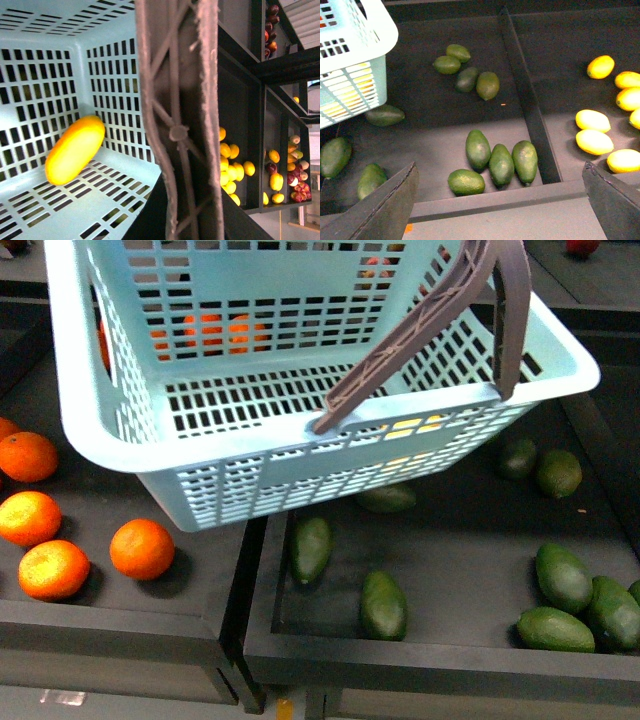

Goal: Pick mango and avocado into basket

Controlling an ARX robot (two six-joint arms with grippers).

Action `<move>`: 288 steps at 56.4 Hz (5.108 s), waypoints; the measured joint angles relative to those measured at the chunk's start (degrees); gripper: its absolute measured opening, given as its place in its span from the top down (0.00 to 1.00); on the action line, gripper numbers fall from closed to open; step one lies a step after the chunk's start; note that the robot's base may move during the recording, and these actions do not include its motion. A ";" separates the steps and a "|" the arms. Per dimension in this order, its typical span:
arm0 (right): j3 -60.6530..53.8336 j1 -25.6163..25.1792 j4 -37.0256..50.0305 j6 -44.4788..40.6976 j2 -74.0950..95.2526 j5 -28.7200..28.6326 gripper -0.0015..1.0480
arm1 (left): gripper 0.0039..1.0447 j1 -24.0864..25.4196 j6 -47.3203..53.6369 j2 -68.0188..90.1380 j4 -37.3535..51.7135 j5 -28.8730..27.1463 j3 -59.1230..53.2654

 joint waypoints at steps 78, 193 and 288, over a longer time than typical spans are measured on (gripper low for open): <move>53.35 -1.03 17.11 -24.35 104.85 -11.13 0.07 | 0.94 -0.57 -0.85 0.00 0.00 0.46 0.00; 44.06 -10.01 25.62 -11.56 88.59 -20.35 0.51 | 0.94 -0.57 -0.87 0.00 0.00 0.55 0.00; 14.27 15.80 49.05 2.12 35.76 5.79 0.65 | 0.94 -0.70 -0.55 0.00 0.00 0.52 -0.04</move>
